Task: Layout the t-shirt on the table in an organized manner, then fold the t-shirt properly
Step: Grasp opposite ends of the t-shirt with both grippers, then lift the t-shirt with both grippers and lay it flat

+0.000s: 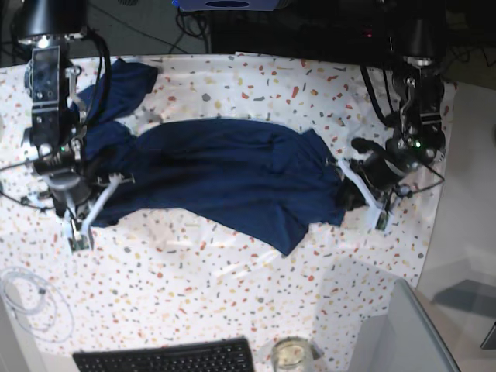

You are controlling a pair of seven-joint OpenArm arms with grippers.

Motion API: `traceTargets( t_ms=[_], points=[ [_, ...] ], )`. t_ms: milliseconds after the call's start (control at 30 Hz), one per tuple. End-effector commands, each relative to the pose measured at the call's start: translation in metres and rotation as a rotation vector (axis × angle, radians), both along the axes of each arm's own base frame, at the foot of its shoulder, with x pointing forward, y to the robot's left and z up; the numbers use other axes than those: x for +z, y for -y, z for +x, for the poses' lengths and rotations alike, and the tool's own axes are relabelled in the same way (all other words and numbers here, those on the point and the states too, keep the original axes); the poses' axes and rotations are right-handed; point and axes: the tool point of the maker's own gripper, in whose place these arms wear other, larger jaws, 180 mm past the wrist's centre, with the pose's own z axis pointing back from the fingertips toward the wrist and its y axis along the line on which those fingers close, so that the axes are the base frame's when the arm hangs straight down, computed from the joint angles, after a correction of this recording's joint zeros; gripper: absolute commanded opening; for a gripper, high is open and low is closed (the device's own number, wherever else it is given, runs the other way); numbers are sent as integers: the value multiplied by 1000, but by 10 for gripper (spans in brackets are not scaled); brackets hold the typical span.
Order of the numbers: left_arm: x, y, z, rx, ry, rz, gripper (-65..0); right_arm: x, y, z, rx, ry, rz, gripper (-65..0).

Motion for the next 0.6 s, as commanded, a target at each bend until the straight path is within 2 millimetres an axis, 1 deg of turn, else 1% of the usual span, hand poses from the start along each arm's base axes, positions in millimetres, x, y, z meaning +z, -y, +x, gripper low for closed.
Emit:
traceTargets(
  t_ms=[0, 100, 167, 200, 233, 300, 333, 400, 500, 567],
  points=[
    [32, 3, 26, -9, 104, -22, -650, 18, 7, 21, -8, 62, -20, -650],
    [68, -1, 66, 22, 194, -25, -650, 33, 12, 62, -21, 100, -19, -650],
    [92, -4, 96, 49, 230, -23, -650, 49, 17, 91, -34, 130, -15, -650],
    [104, 1, 109, 41, 245, -24, -650, 62, 21, 106, -41, 153, -19, -650],
    [117, 4, 122, 34, 267, -25, -650, 77, 30, 119, -46, 179, -38, -650],
    [145, 12, 141, 16, 322, -24, -650, 108, 42, 138, -56, 238, -59, -650],
    [162, 16, 150, 5, 356, -22, -650, 123, 43, 146, -59, 269, -61, -650],
    [194, 21, 164, -7, 422, -28, -650, 160, 56, 157, -70, 341, -92, -650],
    [245, 27, 178, 16, 531, -56, -650, 212, 74, 163, -83, 454, -145, -650],
    [277, 34, 178, 9, 607, -62, -650, 250, 85, 160, -90, 537, -188, -650]
  ],
)
